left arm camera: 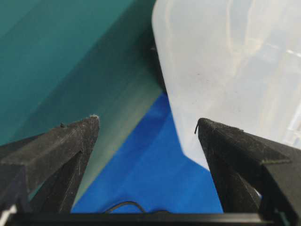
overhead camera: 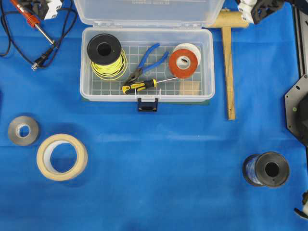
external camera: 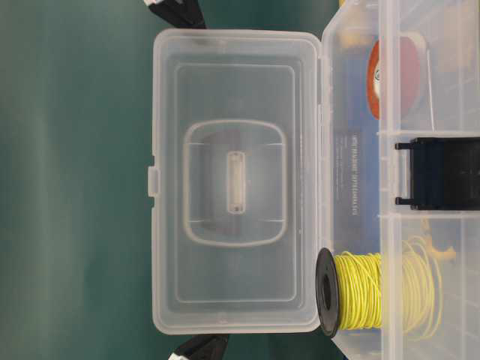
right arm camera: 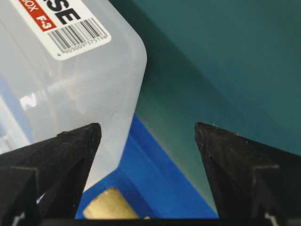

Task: Open the tool box with both arms.
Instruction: 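Push the lid fully open and release it with both grippers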

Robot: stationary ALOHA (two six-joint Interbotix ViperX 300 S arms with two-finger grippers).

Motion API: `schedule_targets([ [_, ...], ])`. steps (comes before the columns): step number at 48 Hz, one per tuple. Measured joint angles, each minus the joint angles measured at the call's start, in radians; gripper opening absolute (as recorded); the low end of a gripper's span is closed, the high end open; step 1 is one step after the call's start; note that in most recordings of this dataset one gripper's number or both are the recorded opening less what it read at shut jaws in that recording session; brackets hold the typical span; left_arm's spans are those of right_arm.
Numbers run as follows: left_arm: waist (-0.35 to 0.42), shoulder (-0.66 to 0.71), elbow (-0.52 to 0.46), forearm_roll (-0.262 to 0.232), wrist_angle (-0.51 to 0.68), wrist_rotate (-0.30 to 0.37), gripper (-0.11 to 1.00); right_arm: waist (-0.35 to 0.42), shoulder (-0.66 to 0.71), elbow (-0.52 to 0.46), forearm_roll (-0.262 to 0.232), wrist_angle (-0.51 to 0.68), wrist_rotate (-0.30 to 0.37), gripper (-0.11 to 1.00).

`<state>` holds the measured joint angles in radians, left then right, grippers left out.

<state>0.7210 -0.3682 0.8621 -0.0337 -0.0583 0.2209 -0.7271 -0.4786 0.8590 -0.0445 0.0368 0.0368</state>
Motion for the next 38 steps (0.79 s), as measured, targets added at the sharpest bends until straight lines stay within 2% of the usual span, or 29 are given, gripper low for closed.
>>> schedule_targets([
  [20,0.043,0.078,-0.041,0.000,-0.002,0.003,0.90,-0.051,0.071,-0.041,0.000,-0.002,0.000,0.83],
  [38,0.054,0.048,-0.015,-0.002,-0.006,0.003,0.90,-0.051,0.026,-0.009,-0.002,0.023,-0.002,0.83],
])
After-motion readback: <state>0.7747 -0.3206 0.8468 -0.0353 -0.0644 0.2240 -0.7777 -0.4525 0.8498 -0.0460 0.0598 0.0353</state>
